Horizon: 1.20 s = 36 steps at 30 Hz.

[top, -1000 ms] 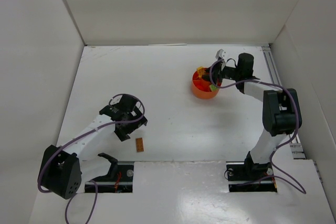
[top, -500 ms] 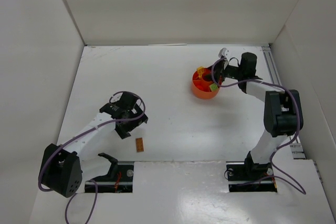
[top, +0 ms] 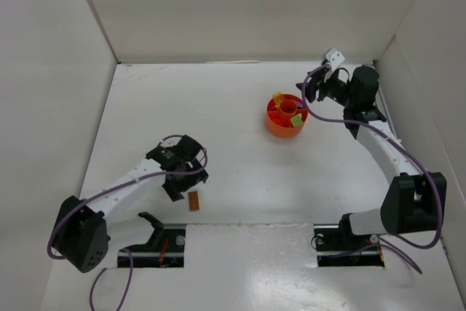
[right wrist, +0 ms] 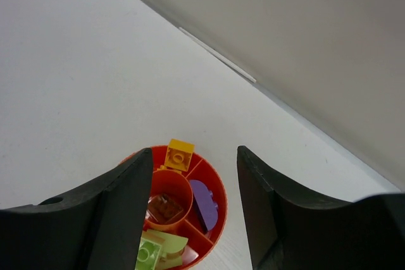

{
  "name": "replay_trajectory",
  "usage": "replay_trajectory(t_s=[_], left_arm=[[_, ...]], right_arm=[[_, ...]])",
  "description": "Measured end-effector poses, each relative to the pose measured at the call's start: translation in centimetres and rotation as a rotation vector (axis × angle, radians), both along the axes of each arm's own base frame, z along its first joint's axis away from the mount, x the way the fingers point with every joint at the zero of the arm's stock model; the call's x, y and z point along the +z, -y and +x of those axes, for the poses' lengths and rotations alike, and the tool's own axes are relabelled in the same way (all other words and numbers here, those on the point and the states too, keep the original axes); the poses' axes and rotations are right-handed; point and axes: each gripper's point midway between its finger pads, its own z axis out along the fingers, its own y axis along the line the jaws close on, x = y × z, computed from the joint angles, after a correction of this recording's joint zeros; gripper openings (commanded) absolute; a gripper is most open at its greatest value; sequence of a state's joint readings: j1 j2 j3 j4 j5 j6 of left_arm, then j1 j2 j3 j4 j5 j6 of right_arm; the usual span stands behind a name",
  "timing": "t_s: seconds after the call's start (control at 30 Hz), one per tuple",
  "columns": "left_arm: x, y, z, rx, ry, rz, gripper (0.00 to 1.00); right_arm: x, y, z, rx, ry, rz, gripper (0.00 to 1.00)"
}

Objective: Sort the legos into containers by color

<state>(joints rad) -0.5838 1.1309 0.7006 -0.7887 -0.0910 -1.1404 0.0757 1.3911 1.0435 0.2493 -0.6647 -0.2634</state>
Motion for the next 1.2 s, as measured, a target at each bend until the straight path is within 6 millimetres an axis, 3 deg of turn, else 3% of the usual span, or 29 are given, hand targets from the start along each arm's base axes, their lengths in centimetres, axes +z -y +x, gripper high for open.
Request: replay_trajectory(t_s=[0.13, 0.4, 0.63, 0.87, 1.0, 1.2], left_arm=[[-0.5, 1.0, -1.0, -0.030, 0.001, 0.042, 0.77], [-2.5, 1.9, -2.9, -0.065, -0.072, 0.180, 0.76], [-2.7, 2.2, -1.7, -0.002, -0.030, 0.215, 0.74], [-4.0, 2.0, -1.1, 0.039, 0.017, 0.173, 0.73], [-3.8, 2.3, -0.6, 0.042, 0.063, 0.144, 0.66], [-3.7, 3.1, 0.1, 0.028, 0.111, 0.121, 0.44]], right_arm=[[0.0, 0.7, -0.7, -0.067, -0.036, 0.014, 0.61], [-3.0, 0.7, -1.4, -0.079, -0.152, 0.033, 0.61], [-4.5, 0.6, -2.0, -0.066, -0.202, 0.035, 0.61], [-3.7, 0.5, -2.6, -0.056, -0.190, 0.038, 0.61], [-3.1, 0.5, -2.9, -0.051, -0.174, 0.040, 0.60], [-2.9, 0.5, -3.0, -0.049, -0.171, 0.040, 0.60]])
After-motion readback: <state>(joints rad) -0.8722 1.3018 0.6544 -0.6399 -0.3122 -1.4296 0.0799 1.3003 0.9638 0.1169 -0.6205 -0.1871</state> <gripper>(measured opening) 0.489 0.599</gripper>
